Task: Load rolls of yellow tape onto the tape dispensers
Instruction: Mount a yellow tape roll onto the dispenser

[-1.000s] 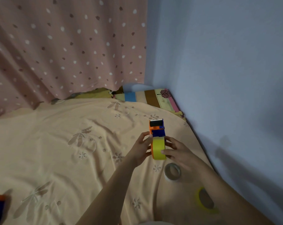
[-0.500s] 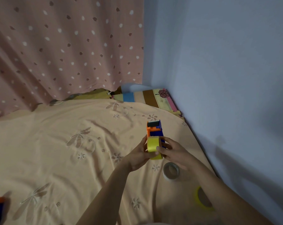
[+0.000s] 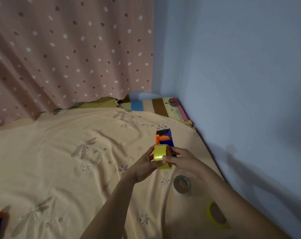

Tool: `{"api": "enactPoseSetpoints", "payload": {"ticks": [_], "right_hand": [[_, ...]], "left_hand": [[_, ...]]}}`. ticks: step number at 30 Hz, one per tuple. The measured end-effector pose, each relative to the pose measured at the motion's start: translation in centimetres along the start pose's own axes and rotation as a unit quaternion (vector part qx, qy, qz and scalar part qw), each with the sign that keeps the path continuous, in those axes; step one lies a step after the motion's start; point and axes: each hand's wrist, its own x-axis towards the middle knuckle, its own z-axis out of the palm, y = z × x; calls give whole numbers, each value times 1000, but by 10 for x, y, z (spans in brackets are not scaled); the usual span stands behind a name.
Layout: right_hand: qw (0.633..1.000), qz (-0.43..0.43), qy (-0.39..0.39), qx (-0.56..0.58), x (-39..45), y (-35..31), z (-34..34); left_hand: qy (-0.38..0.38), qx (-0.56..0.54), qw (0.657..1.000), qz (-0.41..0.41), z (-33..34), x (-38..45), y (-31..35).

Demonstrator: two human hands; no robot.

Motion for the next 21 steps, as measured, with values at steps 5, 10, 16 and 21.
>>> {"api": "enactPoseSetpoints", "payload": {"ticks": [5, 10, 16, 21], "right_hand": [[1000, 5, 2, -29, 3, -1, 0], [998, 32, 24, -53, 6, 5, 2], [999, -8, 32, 33, 2, 13, 7], [995, -14, 63, 70, 4, 14, 7]], "left_hand": [[-5, 55, 998, 7, 1, -2, 7], [7, 54, 998, 22, 1, 0, 4], [19, 76, 997, 2, 2, 0, 5], [40, 128, 991, -3, 3, 1, 7]]}}
